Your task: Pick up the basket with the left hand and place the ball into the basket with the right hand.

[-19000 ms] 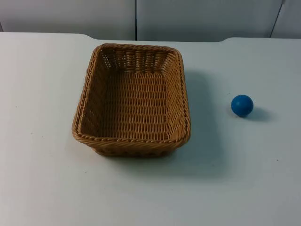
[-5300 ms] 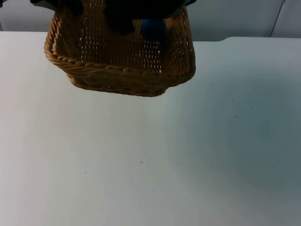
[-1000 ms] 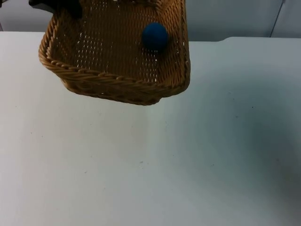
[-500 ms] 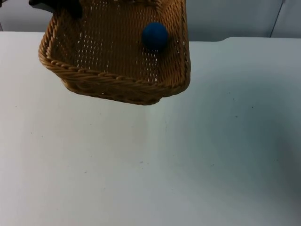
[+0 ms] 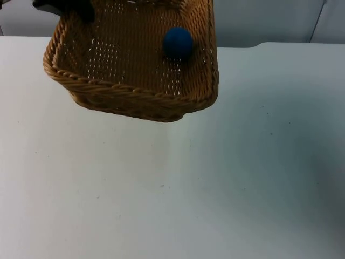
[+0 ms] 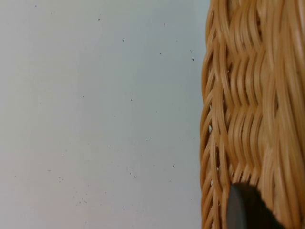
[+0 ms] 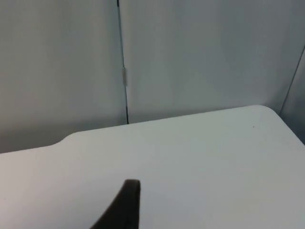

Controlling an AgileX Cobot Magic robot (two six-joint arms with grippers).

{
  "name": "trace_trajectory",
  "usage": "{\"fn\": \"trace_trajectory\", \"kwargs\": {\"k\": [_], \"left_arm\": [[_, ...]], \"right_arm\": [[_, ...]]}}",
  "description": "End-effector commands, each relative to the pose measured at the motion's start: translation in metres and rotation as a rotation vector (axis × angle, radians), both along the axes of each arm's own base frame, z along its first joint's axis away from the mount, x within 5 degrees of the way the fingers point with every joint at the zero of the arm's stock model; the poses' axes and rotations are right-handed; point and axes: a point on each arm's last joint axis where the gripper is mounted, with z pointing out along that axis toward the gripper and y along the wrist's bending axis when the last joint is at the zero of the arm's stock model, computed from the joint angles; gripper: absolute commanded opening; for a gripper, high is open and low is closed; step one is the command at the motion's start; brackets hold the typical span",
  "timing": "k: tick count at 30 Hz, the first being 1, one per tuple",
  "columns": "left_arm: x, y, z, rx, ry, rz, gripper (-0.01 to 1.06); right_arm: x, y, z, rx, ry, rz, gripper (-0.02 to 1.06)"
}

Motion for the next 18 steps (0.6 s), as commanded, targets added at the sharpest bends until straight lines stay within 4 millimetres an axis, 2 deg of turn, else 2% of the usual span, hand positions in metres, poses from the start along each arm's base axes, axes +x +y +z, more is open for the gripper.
{"fn": "trace_trajectory", "kwargs": {"k": [1, 8, 12, 18], "left_arm": [[-0.002, -0.003, 0.008, -0.029, -0.02, 0.009, 0.0], [-0.002, -0.003, 0.008, -0.027, -0.022, 0.006, 0.0], [-0.002, -0.003, 0.008, -0.025, -0.02, 0.001, 0.0], [-0.003, -0.003, 0.008, -0.025, -0.017, 0.0, 0.0]], "right_arm": [[0.0, 0.002, 0.0, 0.004, -0.01, 0.021, 1.05], [0.001, 0.004, 0.0, 0.02, -0.026, 0.043, 1.05], [0.001, 0.013, -0.024, -0.029, -0.011, 0.159, 1.05], [0.001, 0.015, -0.027, -0.132, -0.005, 0.217, 1.05]]}}
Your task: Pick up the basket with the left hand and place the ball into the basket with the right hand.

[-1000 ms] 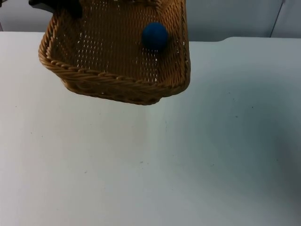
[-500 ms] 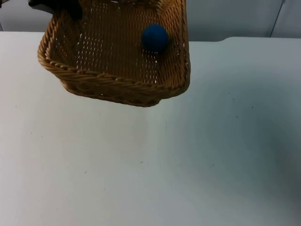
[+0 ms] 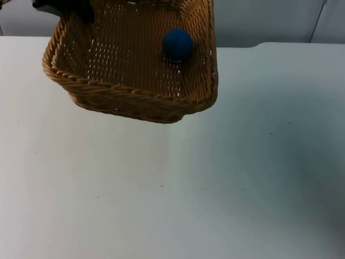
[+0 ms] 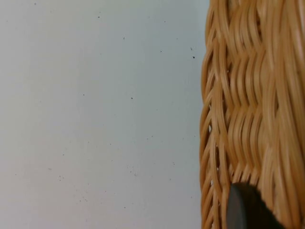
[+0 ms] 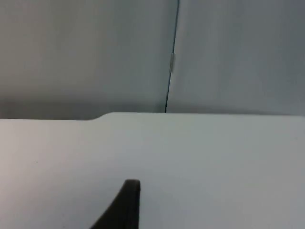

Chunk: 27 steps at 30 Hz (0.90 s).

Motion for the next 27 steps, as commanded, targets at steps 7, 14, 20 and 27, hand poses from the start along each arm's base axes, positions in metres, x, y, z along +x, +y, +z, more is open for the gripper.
{"fn": "trace_trajectory", "kwargs": {"k": [7, 14, 20, 27], "left_arm": [[-0.001, -0.002, 0.009, -0.026, -0.038, 0.008, 0.0], [-0.001, -0.003, 0.008, -0.017, -0.043, -0.007, 0.0], [-0.002, -0.003, 0.008, -0.016, -0.031, -0.016, 0.0], [-0.002, -0.003, 0.008, -0.012, -0.044, -0.027, 0.0]], "right_arm": [[0.0, 0.017, 0.004, -0.654, -0.01, 0.238, 1.05], [-0.001, 0.005, 0.005, -0.443, 0.009, 0.048, 1.05], [-0.003, 0.001, -0.031, 0.515, -0.011, -0.113, 1.05], [0.008, -0.008, -0.049, 0.265, 0.103, -0.121, 1.05]]}}
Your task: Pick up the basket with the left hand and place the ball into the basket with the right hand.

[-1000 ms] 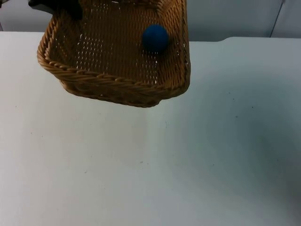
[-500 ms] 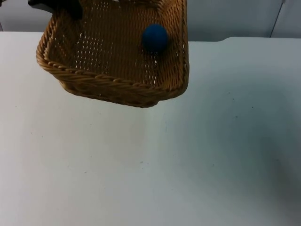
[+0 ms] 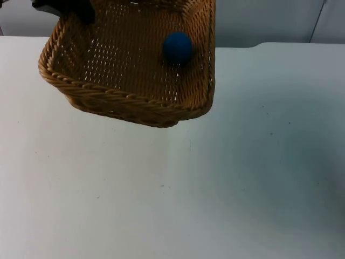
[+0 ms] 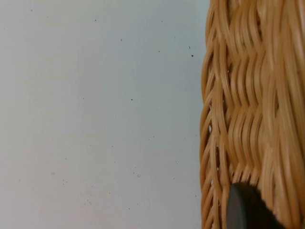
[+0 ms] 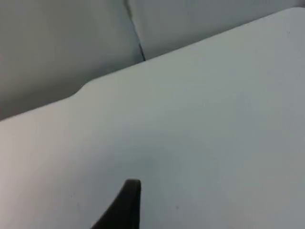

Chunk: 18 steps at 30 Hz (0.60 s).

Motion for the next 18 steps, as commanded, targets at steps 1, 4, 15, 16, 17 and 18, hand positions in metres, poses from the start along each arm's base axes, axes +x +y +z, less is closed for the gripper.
{"fn": "trace_trajectory", "kwargs": {"k": [1, 4, 15, 16, 17, 18], "left_arm": [[-0.001, -0.003, 0.009, -0.034, -0.032, 0.014, 0.0], [-0.001, -0.003, 0.009, -0.034, -0.028, 0.012, 0.0], [-0.002, -0.001, 0.003, -0.005, -0.035, 0.014, 0.0], [-0.003, 0.0, -0.001, -0.002, -0.022, 0.015, 0.0], [-0.005, 0.0, -0.006, 0.002, -0.01, 0.018, 0.0], [-0.005, 0.0, -0.006, 0.002, -0.01, 0.018, 0.0]], "right_arm": [[0.007, 0.01, 0.004, -0.072, -0.007, 0.097, 1.05], [0.011, 0.017, 0.005, -0.111, 0.013, 0.136, 1.05], [0.011, 0.016, 0.007, -0.112, 0.009, 0.119, 1.05], [0.011, 0.016, 0.007, -0.112, 0.009, 0.119, 1.05], [0.011, 0.016, 0.007, -0.113, 0.009, 0.116, 1.05], [0.011, 0.016, 0.007, -0.113, 0.009, 0.116, 1.05]]}}
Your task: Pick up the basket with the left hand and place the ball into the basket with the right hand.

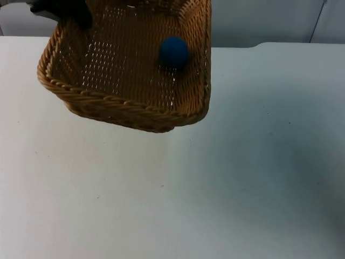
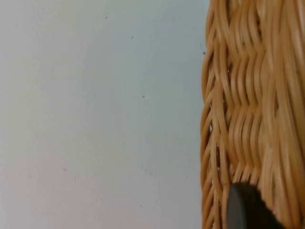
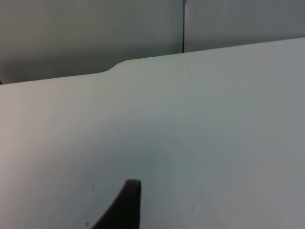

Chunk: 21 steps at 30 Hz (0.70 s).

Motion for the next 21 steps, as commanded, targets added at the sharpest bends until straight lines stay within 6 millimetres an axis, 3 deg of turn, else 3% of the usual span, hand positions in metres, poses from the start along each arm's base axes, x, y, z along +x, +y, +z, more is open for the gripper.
{"fn": "trace_trajectory", "kwargs": {"k": [1, 4, 7, 14, 19, 21], "left_arm": [[-0.005, -0.001, 0.0, -0.018, -0.007, 0.017, 0.0], [-0.019, 0.003, -0.028, 0.004, 0.007, 0.023, 0.0], [-0.025, 0.005, -0.042, 0.007, 0.005, 0.028, 0.0], [-0.017, 0.002, -0.07, -0.024, -0.006, 0.044, 0.0], [-0.01, -0.005, -0.115, -0.117, 0.11, 0.116, 0.0], [-0.008, -0.006, -0.12, -0.129, 0.117, 0.129, 0.0]], "right_arm": [[-0.001, 0.0, 0.004, -0.01, -0.013, -0.004, 1.05], [-0.005, -0.001, 0.01, -0.026, -0.044, 0.001, 1.05], [-0.008, -0.002, 0.012, -0.03, -0.05, -0.01, 1.05], [-0.007, -0.002, 0.012, -0.03, -0.051, -0.007, 1.05], [-0.008, -0.004, 0.012, -0.05, -0.039, -0.024, 1.05], [-0.008, -0.004, 0.012, -0.054, -0.038, -0.024, 1.05]]}}
